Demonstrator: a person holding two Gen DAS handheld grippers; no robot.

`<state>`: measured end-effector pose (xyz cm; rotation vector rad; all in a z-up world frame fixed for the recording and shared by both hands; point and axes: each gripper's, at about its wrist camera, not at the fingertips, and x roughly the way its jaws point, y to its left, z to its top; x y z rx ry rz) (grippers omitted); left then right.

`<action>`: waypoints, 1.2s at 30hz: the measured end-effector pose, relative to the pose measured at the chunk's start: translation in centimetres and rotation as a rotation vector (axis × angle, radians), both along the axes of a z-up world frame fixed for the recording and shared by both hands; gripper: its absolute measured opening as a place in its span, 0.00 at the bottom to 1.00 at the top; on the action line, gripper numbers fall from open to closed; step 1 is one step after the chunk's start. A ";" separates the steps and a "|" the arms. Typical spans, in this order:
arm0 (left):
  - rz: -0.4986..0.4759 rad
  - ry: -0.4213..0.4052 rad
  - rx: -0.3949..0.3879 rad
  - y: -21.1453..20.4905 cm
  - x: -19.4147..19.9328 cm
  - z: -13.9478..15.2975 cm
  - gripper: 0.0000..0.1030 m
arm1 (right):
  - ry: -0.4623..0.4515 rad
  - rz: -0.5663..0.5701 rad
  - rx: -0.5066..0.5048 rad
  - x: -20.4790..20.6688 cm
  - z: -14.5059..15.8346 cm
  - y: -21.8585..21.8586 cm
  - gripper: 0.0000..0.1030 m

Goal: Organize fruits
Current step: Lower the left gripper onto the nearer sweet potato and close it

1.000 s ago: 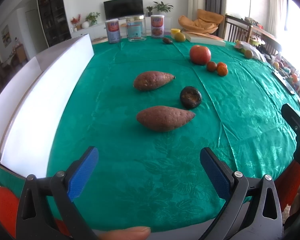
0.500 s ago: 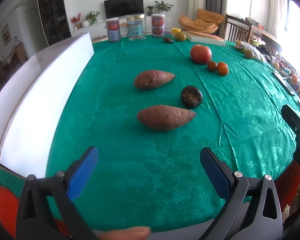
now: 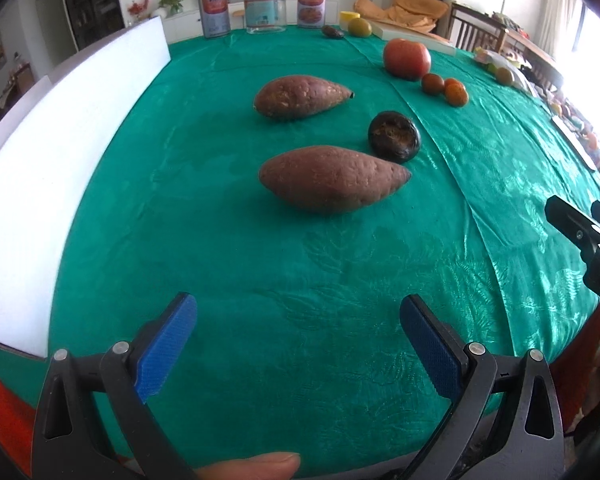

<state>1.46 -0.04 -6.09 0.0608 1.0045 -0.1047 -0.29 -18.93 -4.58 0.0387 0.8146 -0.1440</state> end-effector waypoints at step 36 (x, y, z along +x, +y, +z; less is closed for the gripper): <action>-0.205 0.045 -0.021 2.5 7.3 1.7 0.44 | 0.143 0.094 0.288 10.8 0.3 -7.2 0.80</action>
